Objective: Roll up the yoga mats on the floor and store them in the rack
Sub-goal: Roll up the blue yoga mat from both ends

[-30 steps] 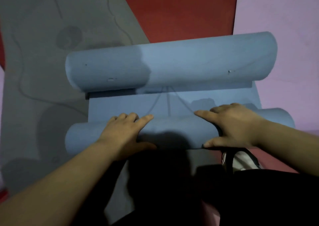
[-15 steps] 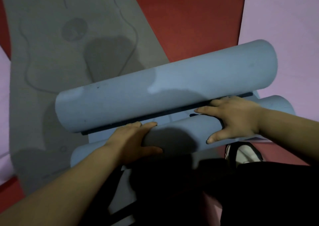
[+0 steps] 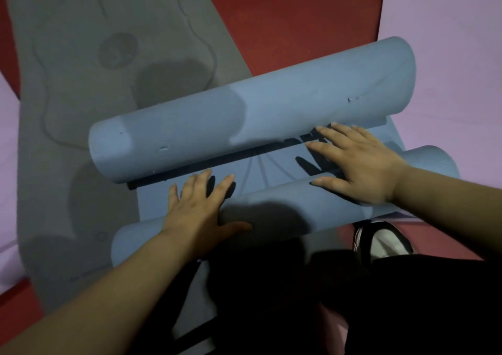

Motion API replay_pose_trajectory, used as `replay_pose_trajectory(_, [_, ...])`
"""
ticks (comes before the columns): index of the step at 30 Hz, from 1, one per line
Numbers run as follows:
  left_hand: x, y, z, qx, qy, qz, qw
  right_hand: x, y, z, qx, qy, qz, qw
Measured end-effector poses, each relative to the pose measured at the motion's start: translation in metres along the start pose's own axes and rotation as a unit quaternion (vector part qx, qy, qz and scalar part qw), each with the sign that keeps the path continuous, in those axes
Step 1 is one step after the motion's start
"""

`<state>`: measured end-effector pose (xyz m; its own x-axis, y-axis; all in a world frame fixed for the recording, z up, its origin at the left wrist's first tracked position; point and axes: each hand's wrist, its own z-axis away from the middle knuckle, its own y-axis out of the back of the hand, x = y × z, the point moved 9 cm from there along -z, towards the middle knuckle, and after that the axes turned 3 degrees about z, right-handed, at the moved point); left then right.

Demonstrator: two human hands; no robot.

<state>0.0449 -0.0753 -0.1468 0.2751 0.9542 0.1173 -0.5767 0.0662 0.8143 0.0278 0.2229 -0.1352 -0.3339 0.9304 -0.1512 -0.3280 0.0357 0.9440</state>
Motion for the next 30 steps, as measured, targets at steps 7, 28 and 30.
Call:
replay_pose_trajectory(7, [-0.018, 0.015, -0.008, 0.074, 0.076, 0.044, 0.993, 0.001, 0.020, -0.018, 0.016, -0.061, 0.011, 0.998])
replay_pose_trajectory(28, [-0.005, 0.017, -0.017, 0.084, 0.057, 0.008, 0.995, -0.005, 0.017, -0.029, 0.000, -0.054, -0.016, 0.998])
replay_pose_trajectory(30, [-0.008, 0.025, -0.026, 0.087, 0.058, 0.020, 0.994, -0.008, 0.020, -0.025, 0.022, -0.051, -0.009, 0.998])
